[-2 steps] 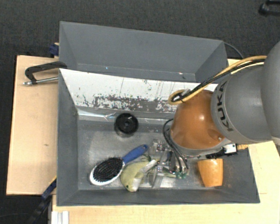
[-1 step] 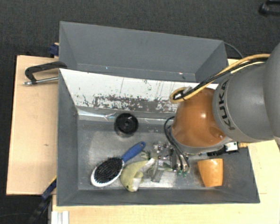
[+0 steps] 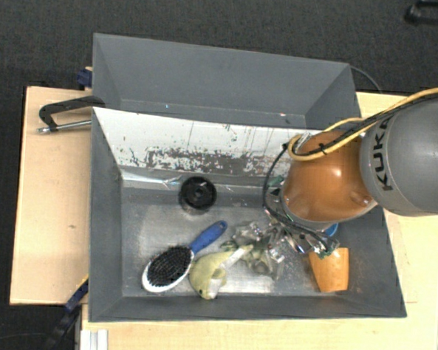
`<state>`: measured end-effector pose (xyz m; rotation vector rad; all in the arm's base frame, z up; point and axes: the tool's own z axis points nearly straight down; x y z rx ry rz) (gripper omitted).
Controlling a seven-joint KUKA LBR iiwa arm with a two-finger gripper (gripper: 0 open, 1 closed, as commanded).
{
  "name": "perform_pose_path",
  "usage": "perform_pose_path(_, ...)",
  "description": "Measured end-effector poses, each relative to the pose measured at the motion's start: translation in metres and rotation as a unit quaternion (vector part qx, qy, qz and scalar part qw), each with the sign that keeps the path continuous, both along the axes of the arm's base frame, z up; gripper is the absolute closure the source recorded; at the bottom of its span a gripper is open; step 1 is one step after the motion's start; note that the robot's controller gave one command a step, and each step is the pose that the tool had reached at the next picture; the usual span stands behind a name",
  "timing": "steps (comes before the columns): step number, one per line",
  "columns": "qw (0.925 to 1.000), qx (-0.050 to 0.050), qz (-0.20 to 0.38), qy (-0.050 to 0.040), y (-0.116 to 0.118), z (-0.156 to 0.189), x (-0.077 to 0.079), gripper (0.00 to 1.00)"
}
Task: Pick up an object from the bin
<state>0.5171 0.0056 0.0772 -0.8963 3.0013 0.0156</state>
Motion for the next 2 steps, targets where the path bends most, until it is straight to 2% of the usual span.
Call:
perform_pose_path(1, 0.9517, 0.002, 0.307, -0.0071, -0.072, 0.002, 0.05, 1.0)
perform_pose_path(2, 0.9518, -0.009, 0.306, -0.0064, -0.083, 0.123, 0.057, 1.0)
